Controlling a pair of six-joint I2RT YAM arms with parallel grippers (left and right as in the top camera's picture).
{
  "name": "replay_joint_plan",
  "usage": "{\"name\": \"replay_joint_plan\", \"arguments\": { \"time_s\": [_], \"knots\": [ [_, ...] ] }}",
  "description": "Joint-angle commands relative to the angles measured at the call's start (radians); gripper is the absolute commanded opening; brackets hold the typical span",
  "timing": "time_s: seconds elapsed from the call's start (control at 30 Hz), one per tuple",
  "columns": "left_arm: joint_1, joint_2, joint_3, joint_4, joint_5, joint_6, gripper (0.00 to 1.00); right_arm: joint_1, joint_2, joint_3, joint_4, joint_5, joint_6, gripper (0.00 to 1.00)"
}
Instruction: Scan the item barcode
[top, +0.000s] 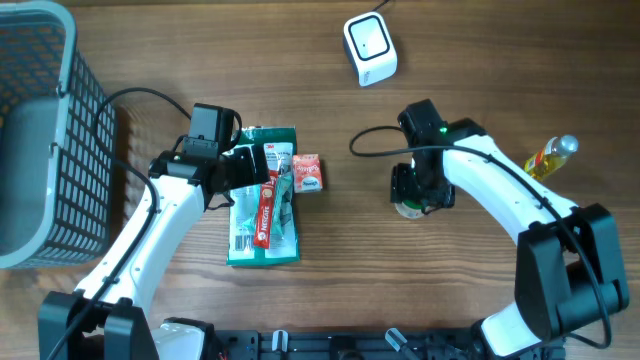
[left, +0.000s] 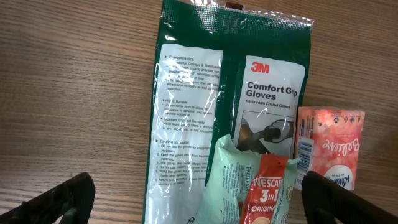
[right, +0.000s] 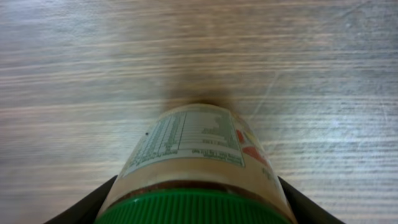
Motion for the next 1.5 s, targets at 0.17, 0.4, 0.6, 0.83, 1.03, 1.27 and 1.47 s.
{"name": "replay_joint_plan", "arguments": {
  "time_s": [0.17,0.4,0.6,0.83,1.03,1.27,1.47],
  "knots": [
    [0.002,-0.016,0.016,0.0,-0.01,-0.013,1.0,0.0,-0.002,0.098,-0.043,-0.55,0.043,0.45],
    [0.002,-0.016,0.016,0.0,-0.01,-0.013,1.0,0.0,-0.002,0.098,-0.047,-0.813,0.399,0.47],
    [0.002,-0.016,0.016,0.0,-0.01,-0.013,1.0,0.0,-0.002,0.098,-0.047,-1.056,0.399,0.54],
    [0.002,-0.016,0.016,0.0,-0.01,-0.013,1.0,0.0,-0.002,0.098,-0.05,-1.164,0.405,0.53],
    [0.002,-0.016,0.016,0.0,-0.01,-0.013,1.0,0.0,-0.002,0.098,-0.034,-1.124,0.427,0.54],
    [0.002,-0.016,0.016,0.0,-0.01,-0.013,1.0,0.0,-0.002,0.098,-0.034,-1.012,0.434,0.57],
    [0.002,-0.016,0.016,0.0,-0.01,-0.013,1.0,0.0,-0.002,0.098,0.043,-0.659,0.466,0.52]
  ]
}}
